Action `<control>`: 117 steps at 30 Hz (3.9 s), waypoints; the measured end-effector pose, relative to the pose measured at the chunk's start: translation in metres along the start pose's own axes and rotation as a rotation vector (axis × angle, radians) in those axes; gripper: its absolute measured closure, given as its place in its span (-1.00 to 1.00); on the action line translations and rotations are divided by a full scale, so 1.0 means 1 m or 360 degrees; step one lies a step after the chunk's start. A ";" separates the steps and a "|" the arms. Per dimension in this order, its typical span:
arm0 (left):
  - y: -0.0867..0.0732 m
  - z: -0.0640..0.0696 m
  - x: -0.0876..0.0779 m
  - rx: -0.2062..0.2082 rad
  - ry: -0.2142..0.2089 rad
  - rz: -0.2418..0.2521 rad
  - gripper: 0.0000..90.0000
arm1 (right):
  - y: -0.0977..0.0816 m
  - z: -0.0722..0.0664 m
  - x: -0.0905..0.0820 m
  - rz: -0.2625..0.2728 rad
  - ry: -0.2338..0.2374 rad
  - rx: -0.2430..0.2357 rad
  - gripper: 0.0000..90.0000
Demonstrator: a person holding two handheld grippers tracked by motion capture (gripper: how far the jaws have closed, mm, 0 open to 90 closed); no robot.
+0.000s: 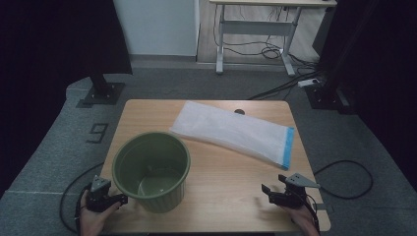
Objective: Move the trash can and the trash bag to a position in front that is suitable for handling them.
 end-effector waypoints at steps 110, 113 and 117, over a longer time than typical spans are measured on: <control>0.113 0.195 0.038 0.0573 -0.0550 0.0216 -0.85 | -0.015 0.013 -0.013 -0.0089 -0.0172 -0.0007 -0.60; 0.108 0.189 0.035 0.0553 -0.0534 0.0193 -0.87 | -0.014 0.013 -0.013 -0.0085 -0.0167 0.0001 -0.60; 0.096 0.180 0.031 0.0543 -0.0521 0.0163 -0.87 | -0.014 0.014 -0.014 -0.0083 -0.0172 0.0007 -0.60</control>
Point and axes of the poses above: each handheld gripper's, and its own axes: x roughly forward along the jaws, y roughly out of its top, z roughly to its right, the point moved 6 cm from there along x, roughly forward along the jaws, and after that the axes turned 11 degrees about y, right-handed, at the moved point
